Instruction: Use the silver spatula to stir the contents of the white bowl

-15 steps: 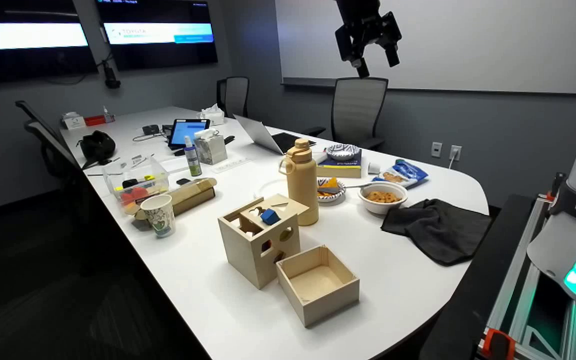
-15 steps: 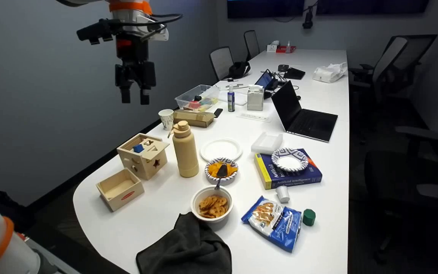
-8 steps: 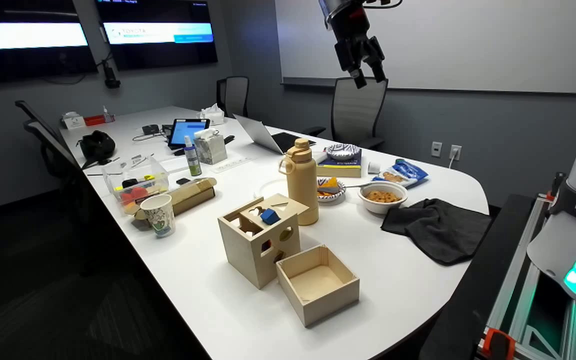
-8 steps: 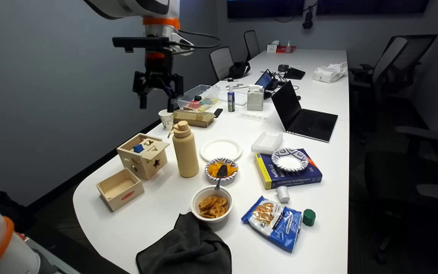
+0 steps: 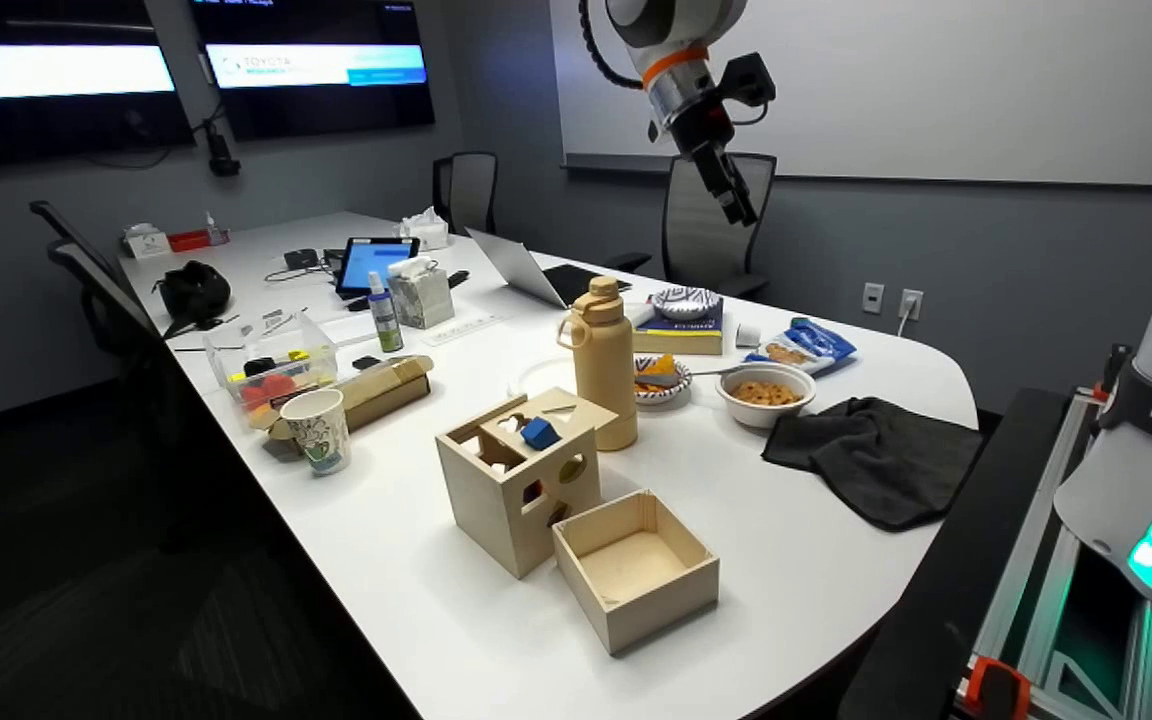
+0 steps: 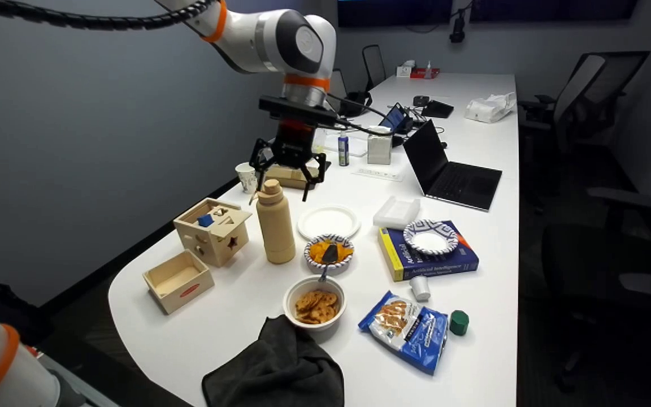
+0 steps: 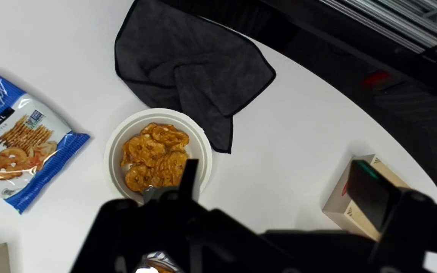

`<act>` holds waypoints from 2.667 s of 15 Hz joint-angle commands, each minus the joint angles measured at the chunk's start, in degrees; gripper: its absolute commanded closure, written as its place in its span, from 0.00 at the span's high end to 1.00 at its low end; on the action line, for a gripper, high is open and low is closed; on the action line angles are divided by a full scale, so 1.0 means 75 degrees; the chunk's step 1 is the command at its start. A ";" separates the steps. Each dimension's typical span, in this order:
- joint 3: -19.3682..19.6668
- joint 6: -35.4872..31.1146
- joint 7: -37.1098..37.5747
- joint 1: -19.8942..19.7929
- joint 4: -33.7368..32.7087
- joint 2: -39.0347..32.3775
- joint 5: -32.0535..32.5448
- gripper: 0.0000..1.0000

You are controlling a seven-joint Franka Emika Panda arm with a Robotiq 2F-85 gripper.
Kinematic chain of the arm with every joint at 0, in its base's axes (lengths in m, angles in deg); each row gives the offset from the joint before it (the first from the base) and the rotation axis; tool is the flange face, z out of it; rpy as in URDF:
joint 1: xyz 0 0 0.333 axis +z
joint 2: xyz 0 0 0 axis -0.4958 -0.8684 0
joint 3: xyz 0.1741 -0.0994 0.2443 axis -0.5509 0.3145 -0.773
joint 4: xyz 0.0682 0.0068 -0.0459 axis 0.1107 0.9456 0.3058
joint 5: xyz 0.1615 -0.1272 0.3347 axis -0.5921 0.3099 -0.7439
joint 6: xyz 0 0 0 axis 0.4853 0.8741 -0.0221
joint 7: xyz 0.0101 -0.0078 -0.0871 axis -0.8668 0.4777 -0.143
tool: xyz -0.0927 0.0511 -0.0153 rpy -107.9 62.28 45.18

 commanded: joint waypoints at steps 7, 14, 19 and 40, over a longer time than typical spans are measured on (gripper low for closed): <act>-0.0226 -0.1113 -0.2265 -0.0993 -0.1307 -0.2201 -0.0902 1.00; -0.0405 -0.1149 -0.2561 -0.1433 -0.2041 -0.3596 -0.1738 1.00; -0.0497 -0.1116 -0.2391 -0.1592 -0.2683 -0.4511 -0.1991 1.00; -0.0867 0.0485 -0.2381 -0.2118 -0.4986 -0.6439 -0.2245 1.00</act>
